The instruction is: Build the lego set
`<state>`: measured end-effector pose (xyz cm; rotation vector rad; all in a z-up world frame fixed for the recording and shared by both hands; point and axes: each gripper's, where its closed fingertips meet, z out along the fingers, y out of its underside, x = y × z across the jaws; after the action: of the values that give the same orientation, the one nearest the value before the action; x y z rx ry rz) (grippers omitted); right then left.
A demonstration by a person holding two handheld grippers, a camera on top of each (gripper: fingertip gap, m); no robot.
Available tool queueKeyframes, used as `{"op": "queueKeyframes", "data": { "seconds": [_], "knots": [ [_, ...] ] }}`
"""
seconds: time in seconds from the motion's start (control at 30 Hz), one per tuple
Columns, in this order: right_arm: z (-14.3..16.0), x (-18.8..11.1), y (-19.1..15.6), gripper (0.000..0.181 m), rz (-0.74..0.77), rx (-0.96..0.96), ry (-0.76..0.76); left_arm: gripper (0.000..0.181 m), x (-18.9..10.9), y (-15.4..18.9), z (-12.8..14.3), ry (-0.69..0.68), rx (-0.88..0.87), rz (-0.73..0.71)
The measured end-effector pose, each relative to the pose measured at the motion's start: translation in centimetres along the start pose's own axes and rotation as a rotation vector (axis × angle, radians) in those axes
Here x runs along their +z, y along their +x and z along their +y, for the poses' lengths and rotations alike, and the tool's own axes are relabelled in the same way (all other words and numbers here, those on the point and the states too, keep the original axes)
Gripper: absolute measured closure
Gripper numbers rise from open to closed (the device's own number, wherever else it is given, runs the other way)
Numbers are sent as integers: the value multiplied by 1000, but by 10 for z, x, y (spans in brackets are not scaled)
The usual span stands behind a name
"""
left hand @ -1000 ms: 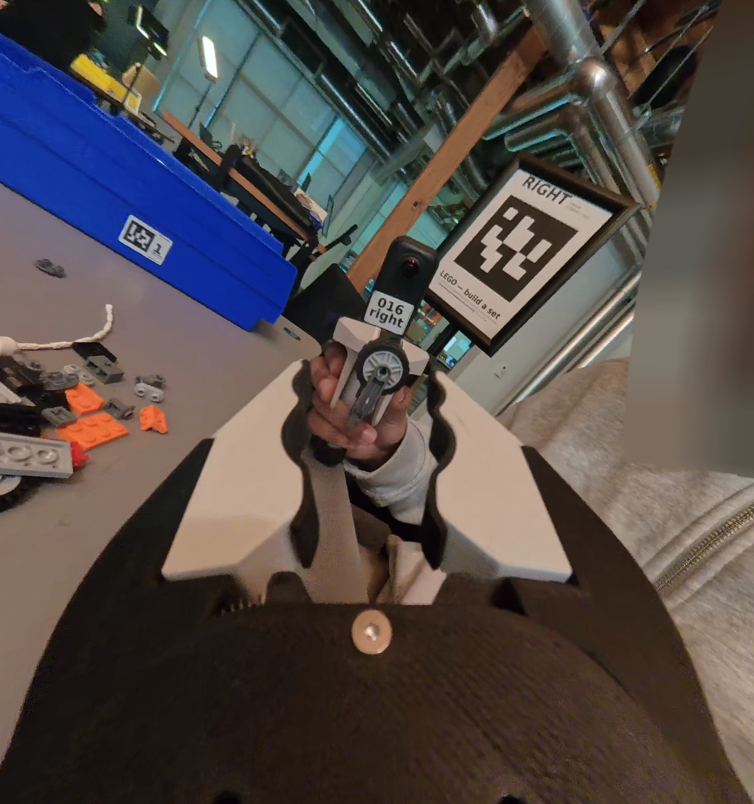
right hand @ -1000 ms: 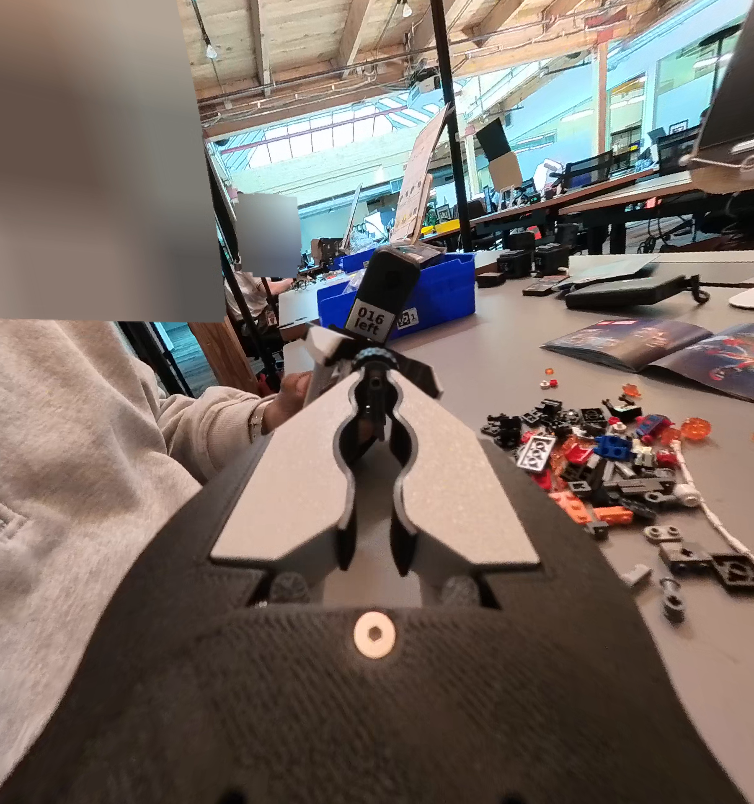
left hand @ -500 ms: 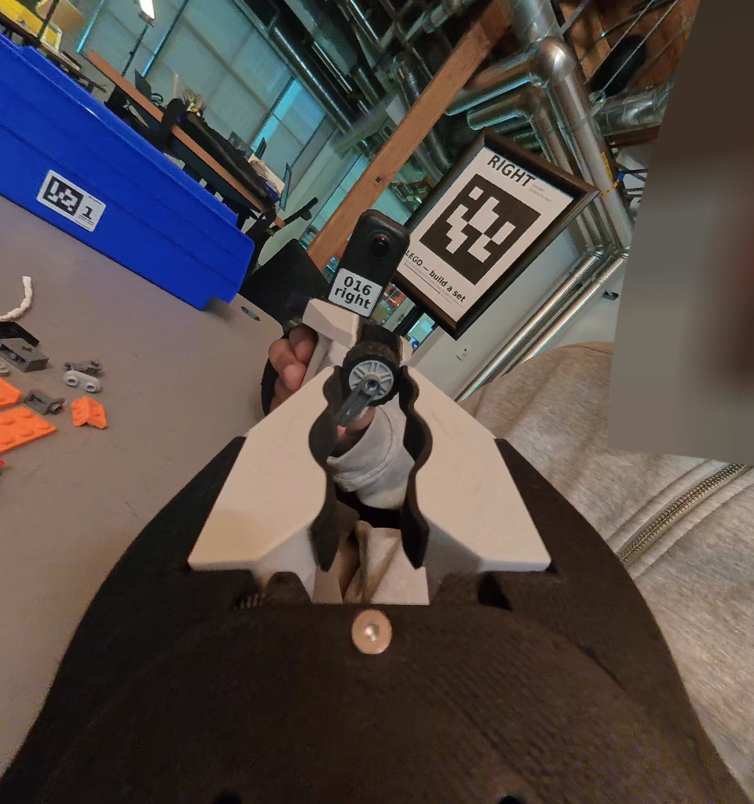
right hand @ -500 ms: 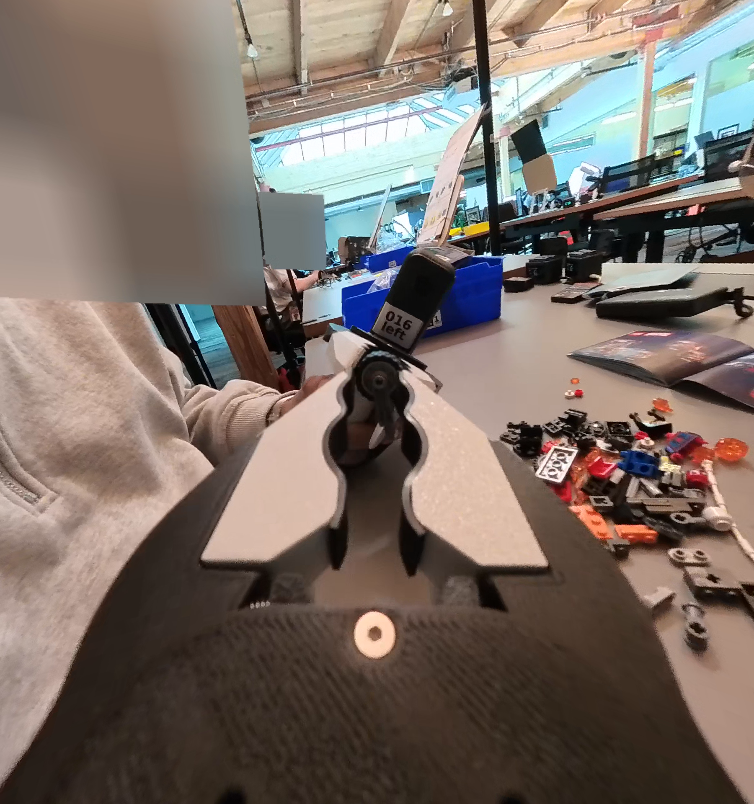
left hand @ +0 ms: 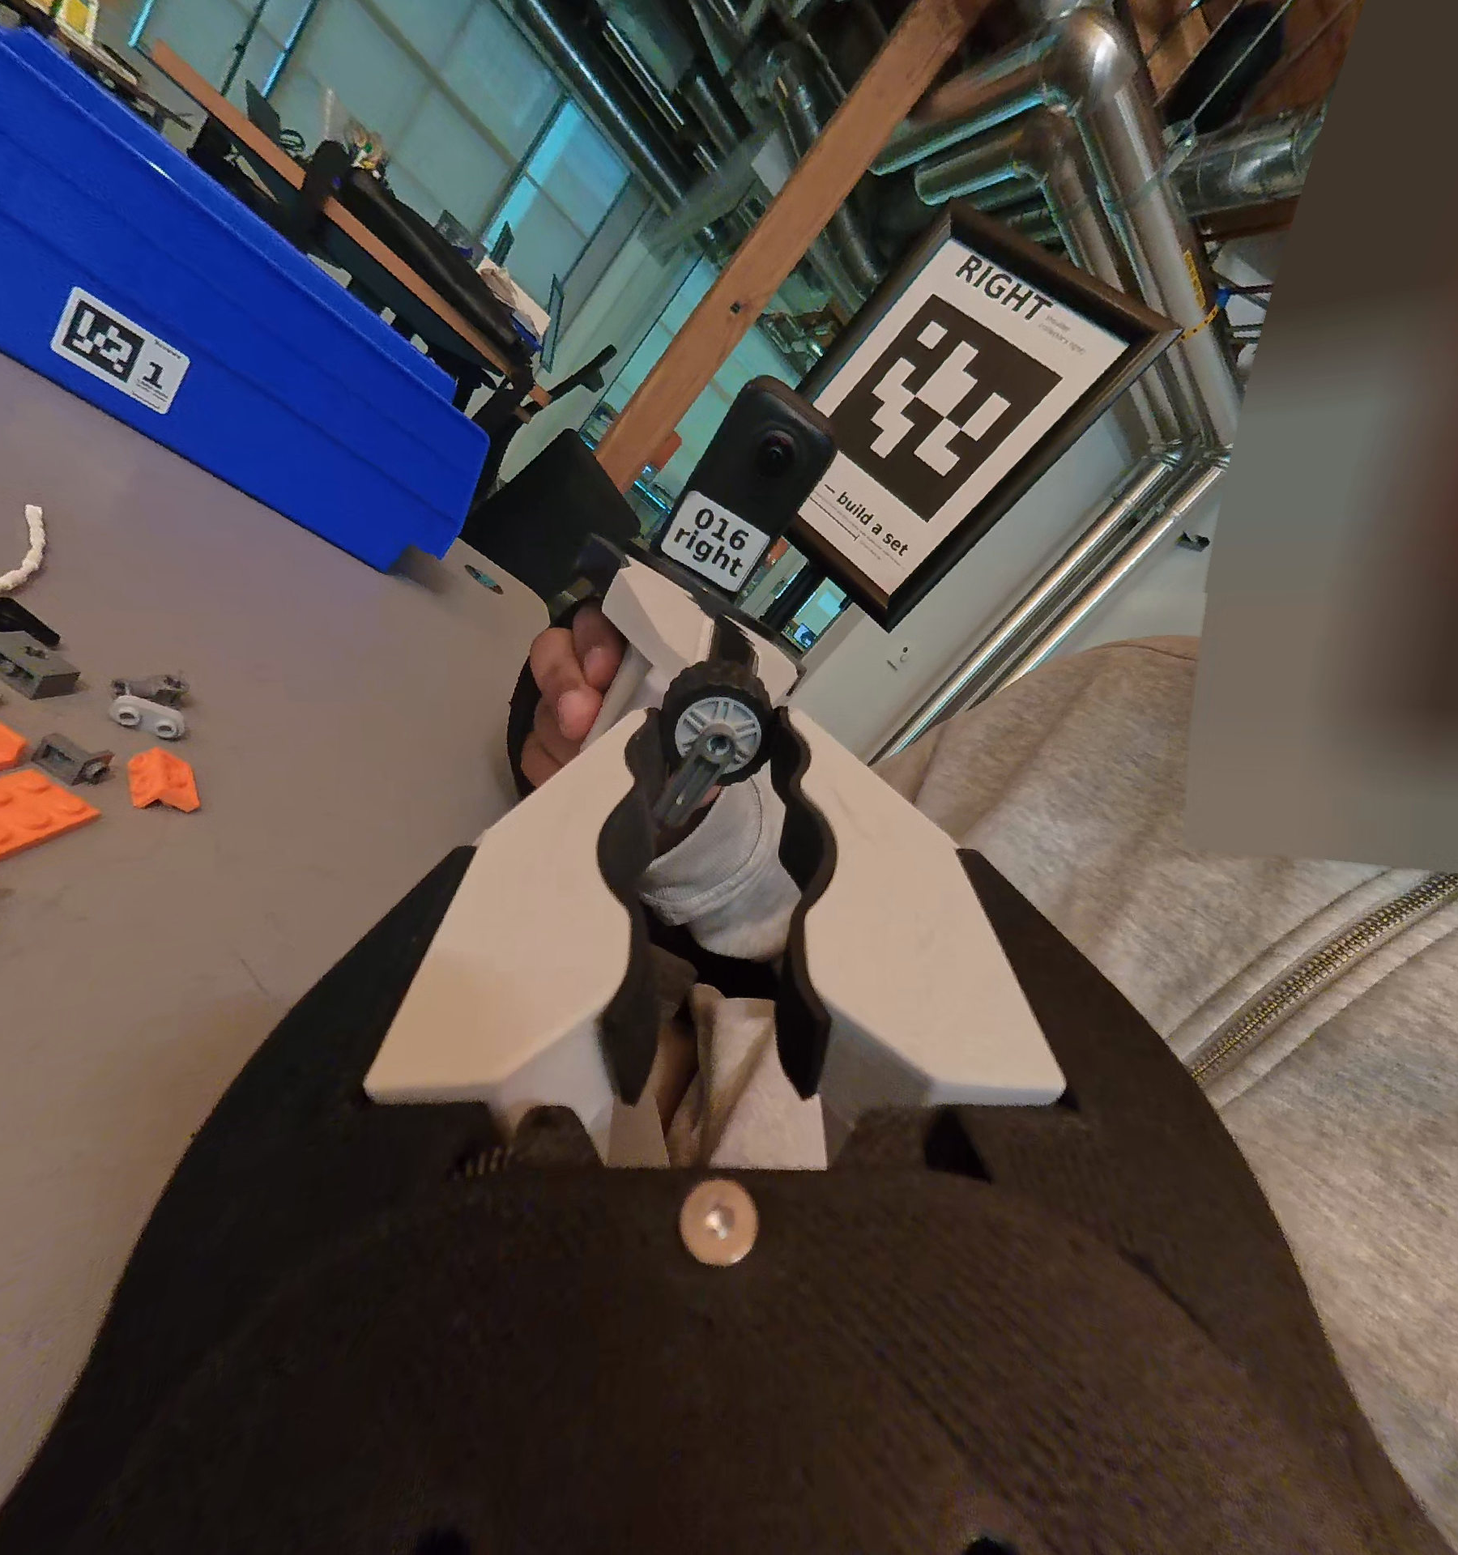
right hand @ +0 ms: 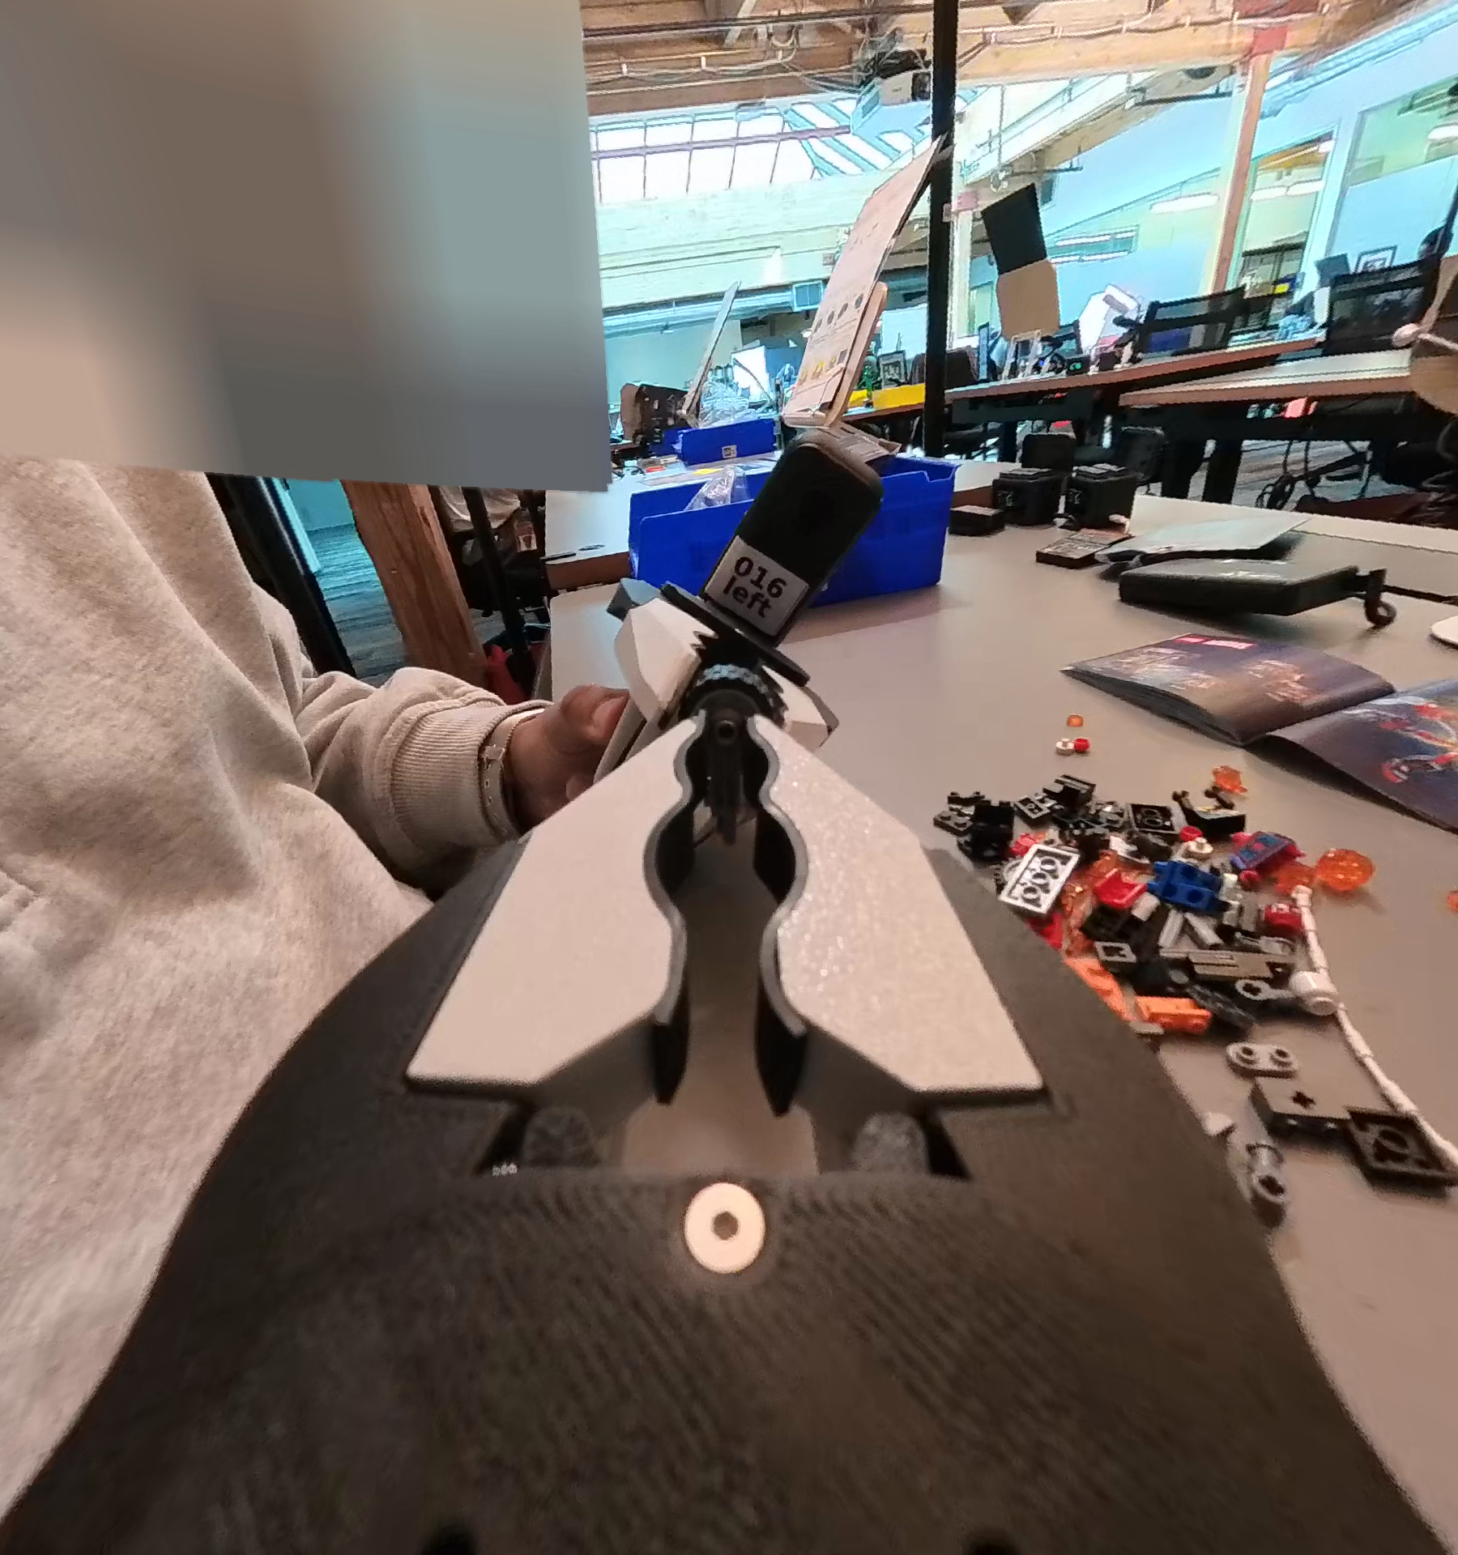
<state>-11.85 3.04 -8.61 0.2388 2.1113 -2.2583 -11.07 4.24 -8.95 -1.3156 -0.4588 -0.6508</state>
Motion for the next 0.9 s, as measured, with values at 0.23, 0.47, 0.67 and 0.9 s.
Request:
{"op": "queueKeyframes", "data": {
  "seconds": [0.23, 0.47, 0.67, 0.9],
  "knots": [
    [1, 0, 4, 177, 33, 4, -4, 158, -2, -3, -3, 12, 26, -38],
    [-14, -25, 24, 181, 82, 56, 96, 158, -37, -10, -34, 169, 32, -83],
    [-6, -3, 10, 181, 71, 7, 45, 157, -21, -3, -21, 87, 28, -25],
    [-2, 5, -1, 181, 38, -31, 20, 158, -8, 1, -3, -13, 15, 12]
  ]
}}
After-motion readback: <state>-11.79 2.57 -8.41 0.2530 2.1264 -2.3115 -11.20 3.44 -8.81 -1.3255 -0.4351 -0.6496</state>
